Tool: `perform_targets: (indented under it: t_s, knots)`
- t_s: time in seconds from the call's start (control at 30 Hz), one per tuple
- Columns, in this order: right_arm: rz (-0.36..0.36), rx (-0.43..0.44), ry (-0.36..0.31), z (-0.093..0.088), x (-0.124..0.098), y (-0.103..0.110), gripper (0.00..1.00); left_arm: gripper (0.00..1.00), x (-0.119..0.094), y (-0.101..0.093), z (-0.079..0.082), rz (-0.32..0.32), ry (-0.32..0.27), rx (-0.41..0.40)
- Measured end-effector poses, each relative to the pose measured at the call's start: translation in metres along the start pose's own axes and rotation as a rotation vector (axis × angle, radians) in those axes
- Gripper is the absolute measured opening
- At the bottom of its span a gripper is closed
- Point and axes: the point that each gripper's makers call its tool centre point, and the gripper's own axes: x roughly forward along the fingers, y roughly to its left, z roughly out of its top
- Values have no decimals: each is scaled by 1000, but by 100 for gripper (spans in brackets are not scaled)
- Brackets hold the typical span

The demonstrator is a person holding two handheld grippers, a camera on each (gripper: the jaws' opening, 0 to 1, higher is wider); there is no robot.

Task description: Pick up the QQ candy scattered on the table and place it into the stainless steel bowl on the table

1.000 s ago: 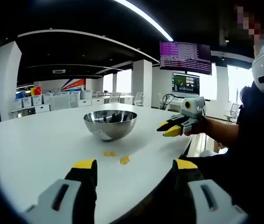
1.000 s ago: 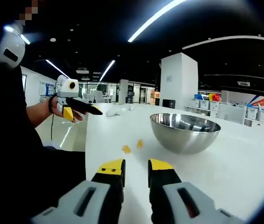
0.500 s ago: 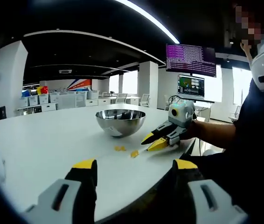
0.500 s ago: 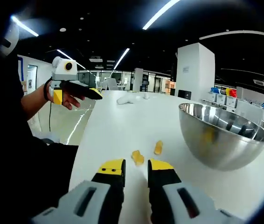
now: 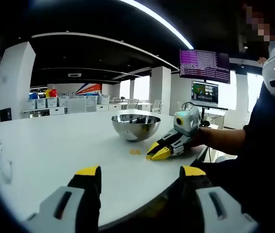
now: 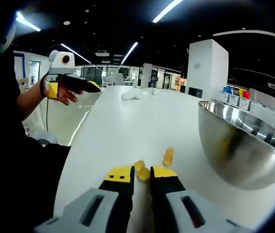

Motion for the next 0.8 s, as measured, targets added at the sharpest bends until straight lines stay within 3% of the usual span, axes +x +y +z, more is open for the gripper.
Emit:
perform_targets:
  t_s: [0.33, 0.47, 0.67, 0.8]
  knots:
    - [-8, 1, 0, -1, -3, -3, 10, 65, 5, -4, -1, -12, 4, 0]
    - [-16, 25, -28, 5, -13, -5, 9, 65, 7, -1, 1, -15, 5, 3]
    - [-44, 24, -62, 15, -41, -7, 9, 65, 17, -8, 3, -30, 10, 10]
    - [-81, 34, -99, 23, -74, -14, 9, 65, 27, -15, 3, -51, 16, 14]
